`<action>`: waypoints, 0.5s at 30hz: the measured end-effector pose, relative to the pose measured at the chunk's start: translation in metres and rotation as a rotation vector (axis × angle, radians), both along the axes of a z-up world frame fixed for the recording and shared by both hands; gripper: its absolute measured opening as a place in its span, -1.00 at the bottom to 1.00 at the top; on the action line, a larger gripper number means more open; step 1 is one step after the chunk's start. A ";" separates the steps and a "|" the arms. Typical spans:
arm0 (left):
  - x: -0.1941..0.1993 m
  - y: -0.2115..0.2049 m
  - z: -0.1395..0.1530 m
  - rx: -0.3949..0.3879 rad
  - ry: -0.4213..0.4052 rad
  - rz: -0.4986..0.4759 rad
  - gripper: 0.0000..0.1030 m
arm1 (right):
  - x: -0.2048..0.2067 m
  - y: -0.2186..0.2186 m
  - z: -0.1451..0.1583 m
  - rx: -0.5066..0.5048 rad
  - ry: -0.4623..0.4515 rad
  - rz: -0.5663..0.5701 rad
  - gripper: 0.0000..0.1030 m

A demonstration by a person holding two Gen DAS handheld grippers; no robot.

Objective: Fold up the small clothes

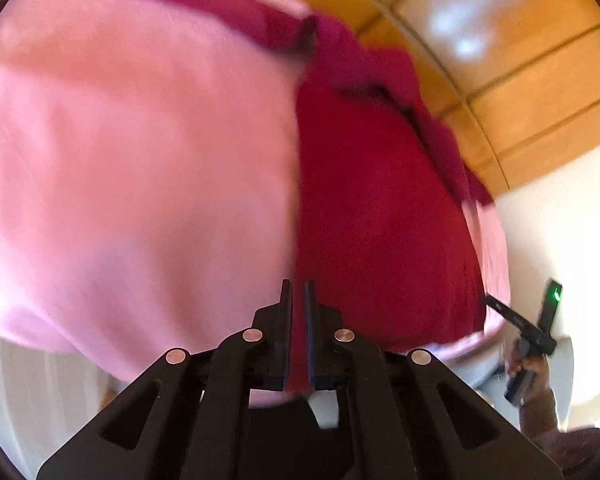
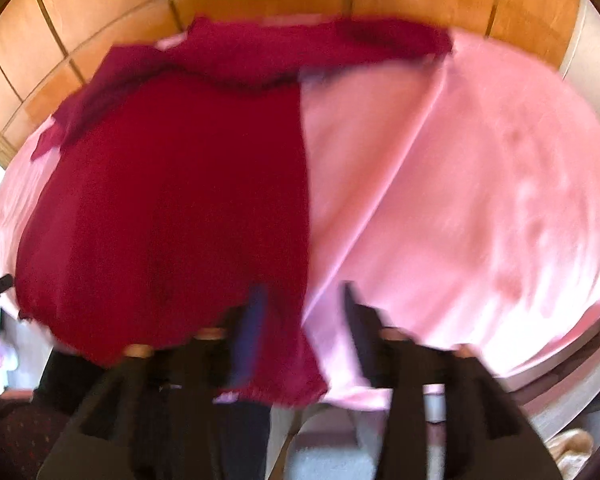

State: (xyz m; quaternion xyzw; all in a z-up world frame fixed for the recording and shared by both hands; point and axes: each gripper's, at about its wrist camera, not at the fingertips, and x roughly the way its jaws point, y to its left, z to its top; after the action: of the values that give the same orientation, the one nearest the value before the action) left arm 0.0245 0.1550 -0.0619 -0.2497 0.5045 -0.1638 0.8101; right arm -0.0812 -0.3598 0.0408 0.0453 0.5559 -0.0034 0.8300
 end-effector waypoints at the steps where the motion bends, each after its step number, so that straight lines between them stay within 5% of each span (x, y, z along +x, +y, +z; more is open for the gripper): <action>1: 0.009 0.010 0.006 0.030 -0.015 0.040 -0.63 | 0.006 0.003 0.006 0.000 -0.025 0.001 0.11; 2: 0.016 0.021 0.010 0.061 -0.027 0.086 -0.35 | 0.013 0.009 0.010 0.005 -0.049 0.006 0.19; 5: 0.039 0.048 0.023 0.154 -0.087 0.201 -0.02 | 0.038 0.037 0.014 0.048 -0.109 0.039 0.48; 15: 0.158 0.125 0.046 0.355 -0.145 0.393 -0.01 | 0.115 0.159 -0.038 0.106 -0.110 0.212 0.58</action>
State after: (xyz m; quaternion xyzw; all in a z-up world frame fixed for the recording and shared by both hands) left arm 0.1824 0.2799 -0.0154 -0.1844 0.4080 0.0699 0.8914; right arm 0.0338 -0.2005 0.0031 0.0299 0.5107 0.1163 0.8513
